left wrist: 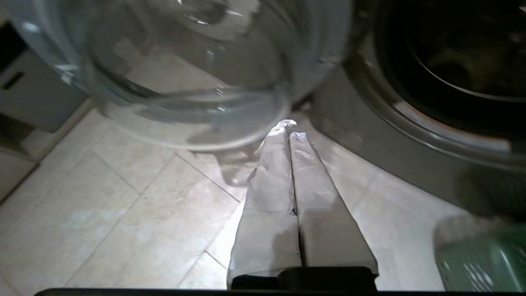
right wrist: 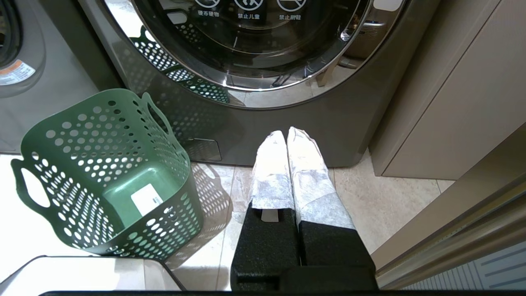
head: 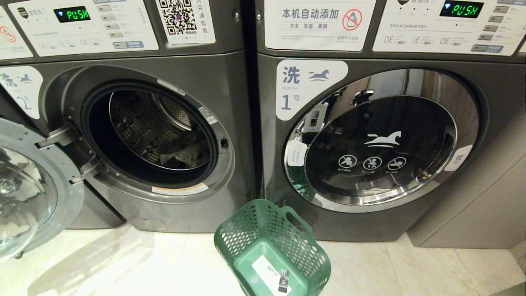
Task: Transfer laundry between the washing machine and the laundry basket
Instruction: Open the lid of the washing machine, then pick a cloth and place it into the basket
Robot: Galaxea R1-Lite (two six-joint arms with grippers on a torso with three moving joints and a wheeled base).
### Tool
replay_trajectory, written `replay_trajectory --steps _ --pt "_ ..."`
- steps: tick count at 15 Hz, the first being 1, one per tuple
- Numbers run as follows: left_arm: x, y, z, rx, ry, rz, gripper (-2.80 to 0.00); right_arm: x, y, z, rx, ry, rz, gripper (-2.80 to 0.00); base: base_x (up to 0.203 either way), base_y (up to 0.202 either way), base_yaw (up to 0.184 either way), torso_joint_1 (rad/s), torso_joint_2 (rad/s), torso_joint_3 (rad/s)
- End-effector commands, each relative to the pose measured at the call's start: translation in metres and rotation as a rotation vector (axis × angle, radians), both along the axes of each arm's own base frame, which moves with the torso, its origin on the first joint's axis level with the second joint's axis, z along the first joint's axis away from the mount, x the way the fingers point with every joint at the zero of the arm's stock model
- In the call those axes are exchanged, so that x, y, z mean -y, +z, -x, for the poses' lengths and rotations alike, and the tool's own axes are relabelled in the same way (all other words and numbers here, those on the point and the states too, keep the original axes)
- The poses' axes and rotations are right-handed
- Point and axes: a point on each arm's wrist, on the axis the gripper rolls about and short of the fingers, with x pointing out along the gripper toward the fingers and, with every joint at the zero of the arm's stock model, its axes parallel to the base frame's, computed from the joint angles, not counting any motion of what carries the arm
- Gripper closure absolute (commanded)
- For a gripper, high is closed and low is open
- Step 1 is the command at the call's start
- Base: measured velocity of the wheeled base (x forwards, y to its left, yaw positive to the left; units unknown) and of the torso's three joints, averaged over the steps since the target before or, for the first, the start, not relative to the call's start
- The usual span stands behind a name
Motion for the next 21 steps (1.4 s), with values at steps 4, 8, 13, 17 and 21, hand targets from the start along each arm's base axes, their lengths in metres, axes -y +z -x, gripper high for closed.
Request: replay_trajectory --steps 4,8,13,17,21 --pt "0.095 -0.038 0.018 -0.023 -0.270 -0.047 0.00 0.000 0.000 0.000 0.000 0.001 0.000 0.00 0.000 0.000 0.000 0.000 0.00 0.000" --pt "0.138 -0.115 0.074 -0.022 -0.422 -0.118 0.00 0.000 0.000 0.000 0.000 0.001 0.000 0.00 0.000 0.000 0.000 0.000 0.00 0.000" --pt "0.144 -0.208 0.102 0.008 -0.453 -0.106 0.00 0.000 0.000 0.000 0.000 0.001 0.000 0.00 0.000 0.000 0.000 0.000 0.00 0.000" --pt "0.145 -0.209 0.103 0.009 -0.437 -0.064 0.00 0.000 0.000 0.000 0.000 0.001 0.000 0.00 0.000 0.000 0.000 0.000 0.00 0.000" --pt "0.143 -0.209 0.097 -0.064 -0.372 -0.038 0.00 0.000 0.000 0.000 0.000 0.001 0.000 0.00 0.000 0.000 0.000 0.000 0.00 0.000"
